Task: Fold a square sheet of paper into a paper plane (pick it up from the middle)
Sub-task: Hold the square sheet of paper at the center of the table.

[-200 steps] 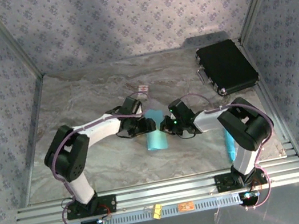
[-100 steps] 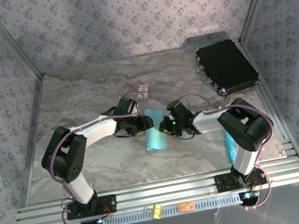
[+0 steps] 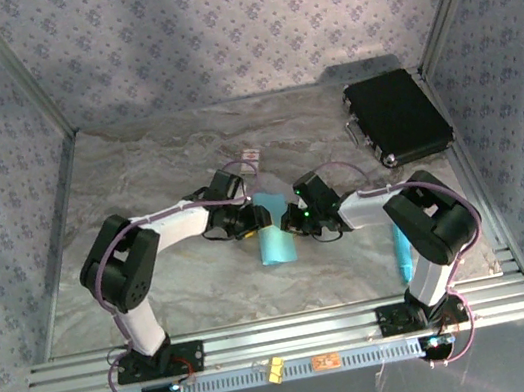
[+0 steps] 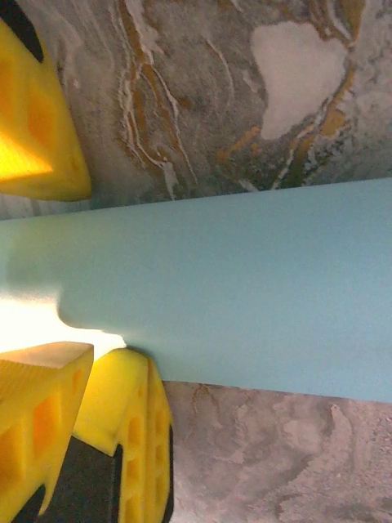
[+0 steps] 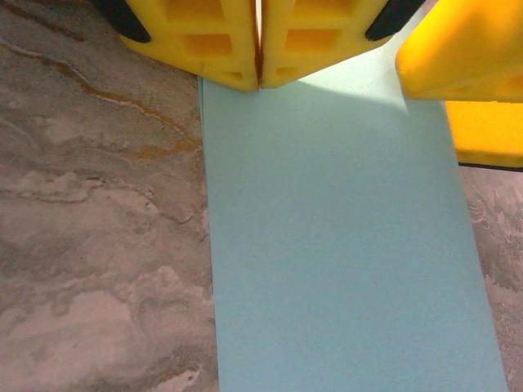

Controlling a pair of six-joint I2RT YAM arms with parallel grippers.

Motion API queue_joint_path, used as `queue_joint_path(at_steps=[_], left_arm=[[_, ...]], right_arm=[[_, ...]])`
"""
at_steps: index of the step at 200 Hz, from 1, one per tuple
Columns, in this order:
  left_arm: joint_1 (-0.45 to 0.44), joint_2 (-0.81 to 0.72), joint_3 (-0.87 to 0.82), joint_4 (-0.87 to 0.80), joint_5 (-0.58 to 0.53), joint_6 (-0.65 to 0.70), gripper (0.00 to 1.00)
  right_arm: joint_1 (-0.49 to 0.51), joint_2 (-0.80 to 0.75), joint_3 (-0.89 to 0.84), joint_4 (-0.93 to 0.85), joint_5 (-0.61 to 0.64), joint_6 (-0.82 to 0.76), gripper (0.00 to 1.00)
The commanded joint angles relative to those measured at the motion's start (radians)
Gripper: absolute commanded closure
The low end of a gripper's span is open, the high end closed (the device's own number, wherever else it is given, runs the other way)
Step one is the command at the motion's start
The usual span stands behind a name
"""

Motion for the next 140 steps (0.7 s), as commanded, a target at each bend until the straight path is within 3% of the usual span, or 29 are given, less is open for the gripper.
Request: queue_joint_path(at_steps=[1, 61, 77, 102, 140], left_arm=[[-0.011, 0.022, 0.033, 0.01, 0.027, 0.006, 0.54], [-0.025, 0.057, 0.068, -0.102, -0.054, 0.057, 0.58], [-0.025, 0.062, 0.073, -0.112, -0.066, 0.054, 0.58], [-0.024, 0.063, 0.076, -0.125, -0.075, 0.059, 0.58], [-0.025, 0.073, 0.097, -0.159, -0.086, 0.088, 0.58]], right_arm=[[0.001, 0.006, -0.014, -0.081, 0.018, -0.001, 0.88], [-0.01, -0.098, -0.019, -0.019, 0.047, 0.014, 0.78], [-0.028, -0.188, -0.024, -0.078, 0.123, 0.0, 0.69], [-0.081, -0.319, -0.065, -0.147, 0.2, -0.009, 0.65], [-0.155, -0.429, -0.133, -0.197, 0.204, -0.012, 0.63]])
